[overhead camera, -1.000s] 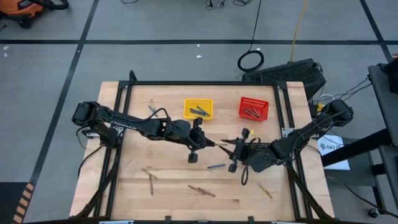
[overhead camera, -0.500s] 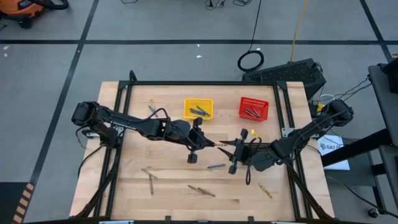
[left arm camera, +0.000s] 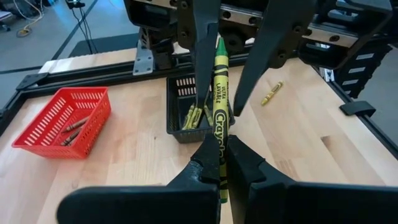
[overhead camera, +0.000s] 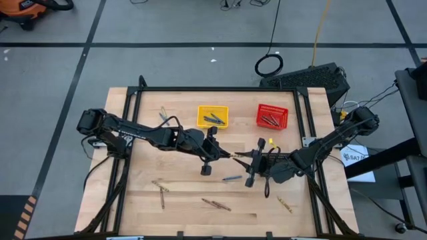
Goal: Sort crayons
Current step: Put the green crayon into the black bin
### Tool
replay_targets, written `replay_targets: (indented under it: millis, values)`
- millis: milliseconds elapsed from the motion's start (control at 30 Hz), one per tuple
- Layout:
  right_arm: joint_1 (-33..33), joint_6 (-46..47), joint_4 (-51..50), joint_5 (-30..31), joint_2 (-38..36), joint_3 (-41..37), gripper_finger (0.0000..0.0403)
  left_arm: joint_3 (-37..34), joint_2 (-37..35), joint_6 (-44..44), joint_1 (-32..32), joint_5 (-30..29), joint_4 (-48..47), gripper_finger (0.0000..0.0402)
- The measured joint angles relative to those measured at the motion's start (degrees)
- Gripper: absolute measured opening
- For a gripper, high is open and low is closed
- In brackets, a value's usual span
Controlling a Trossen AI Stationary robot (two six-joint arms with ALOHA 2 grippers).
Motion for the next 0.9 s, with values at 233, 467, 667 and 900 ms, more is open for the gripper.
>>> replay_targets:
  millis: [233,467,667,900]
  values:
    - [-0.1,0.0,0.4,-0.1,0.0,0.0,0.0026,0.0,0.0,0.2,0.0,0.0,0.0,0.0]
    - [-0.1,1.2,0.5,-0.1,0.0,0.0,0.0005,0.0,0.0,0.1,0.0,-0.1,0.0,0.0003]
    - [-0.1,1.6,0.6,-0.2,0.0,0.0,0.0002,0.0,0.0,0.1,0.0,-0.1,-0.2,0.0002]
    - [-0.1,7.5,-4.3,0.3,0.0,0.0,0.0001,0.1,-0.1,0.0,0.0,-0.1,-6.1,0.0001]
